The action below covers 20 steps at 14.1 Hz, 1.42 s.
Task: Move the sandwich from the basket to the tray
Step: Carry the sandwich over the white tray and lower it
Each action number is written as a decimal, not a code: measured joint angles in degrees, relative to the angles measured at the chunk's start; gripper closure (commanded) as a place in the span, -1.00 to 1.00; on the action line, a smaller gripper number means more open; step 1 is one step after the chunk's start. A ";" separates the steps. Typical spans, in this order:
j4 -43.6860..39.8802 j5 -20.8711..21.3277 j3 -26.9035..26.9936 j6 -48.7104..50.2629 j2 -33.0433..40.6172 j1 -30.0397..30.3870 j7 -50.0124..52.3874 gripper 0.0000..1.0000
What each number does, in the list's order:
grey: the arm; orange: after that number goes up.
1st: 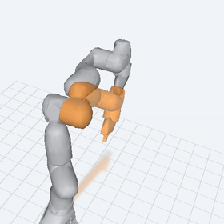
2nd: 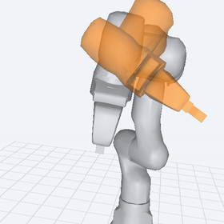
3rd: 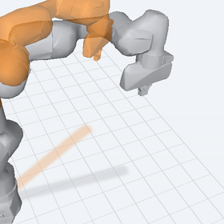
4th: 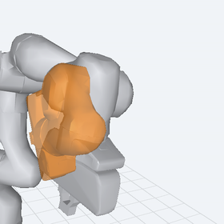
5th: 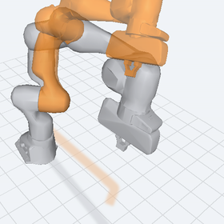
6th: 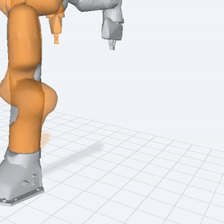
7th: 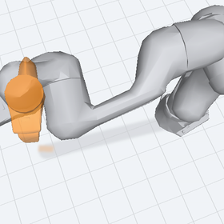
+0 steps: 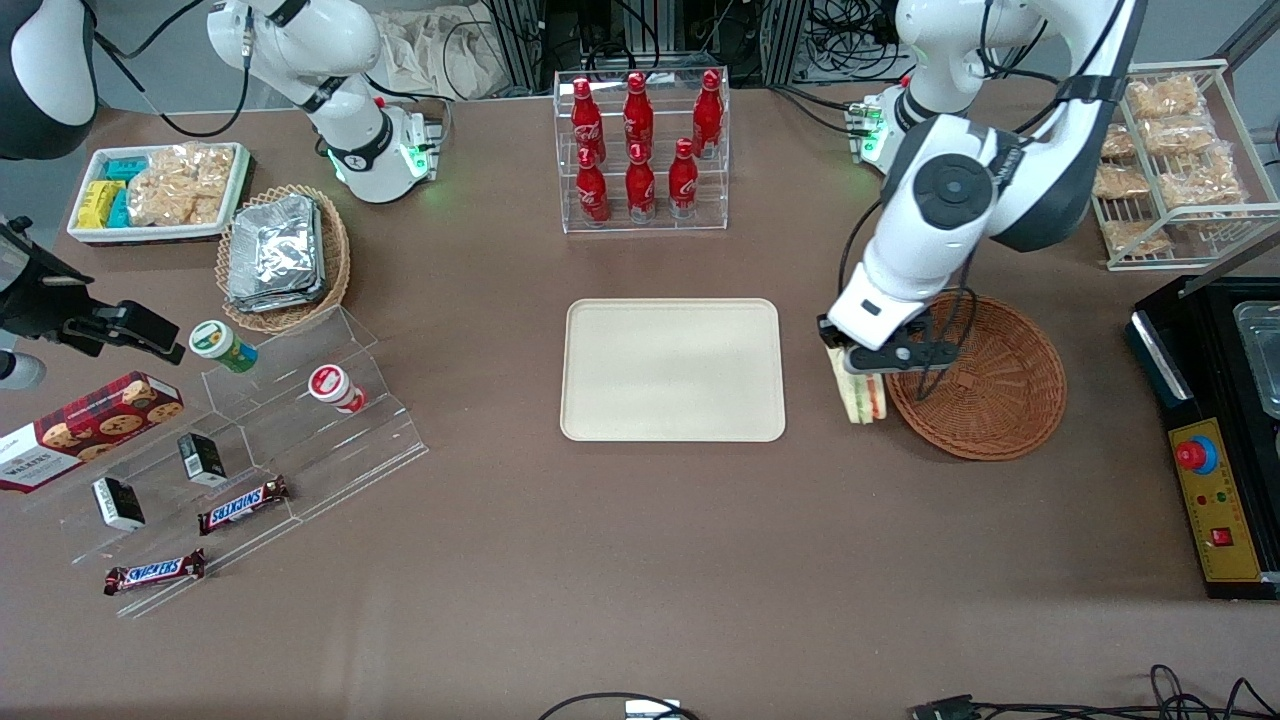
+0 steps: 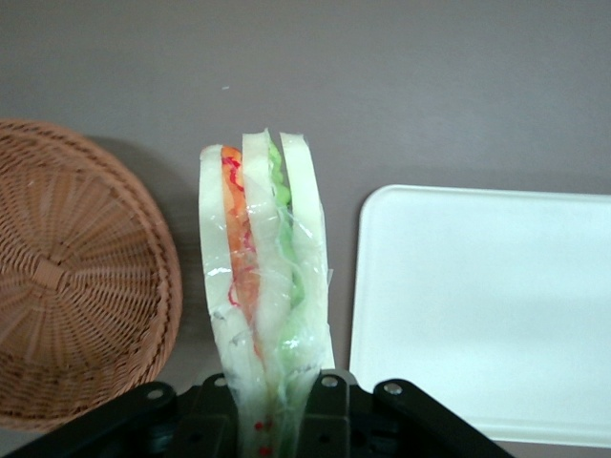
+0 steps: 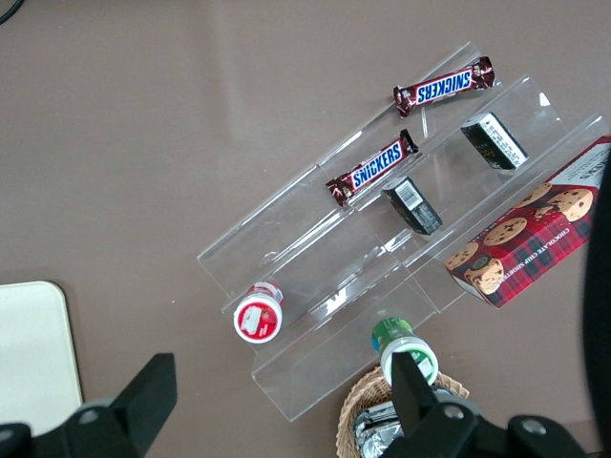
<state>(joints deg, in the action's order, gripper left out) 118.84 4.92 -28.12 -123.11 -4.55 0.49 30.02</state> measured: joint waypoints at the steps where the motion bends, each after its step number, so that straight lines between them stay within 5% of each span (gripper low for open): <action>1: -0.65 1.08 -0.15 -0.22 -0.98 -1.71 0.00 1.00; 10: -2.83 7.63 -0.44 -6.41 -12.76 -13.27 0.66 0.94; 20: -2.84 9.22 -0.24 -8.97 -21.27 -14.26 6.08 0.90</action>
<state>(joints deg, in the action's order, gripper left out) 116.00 14.14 -28.36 -132.08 -25.82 -13.78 36.10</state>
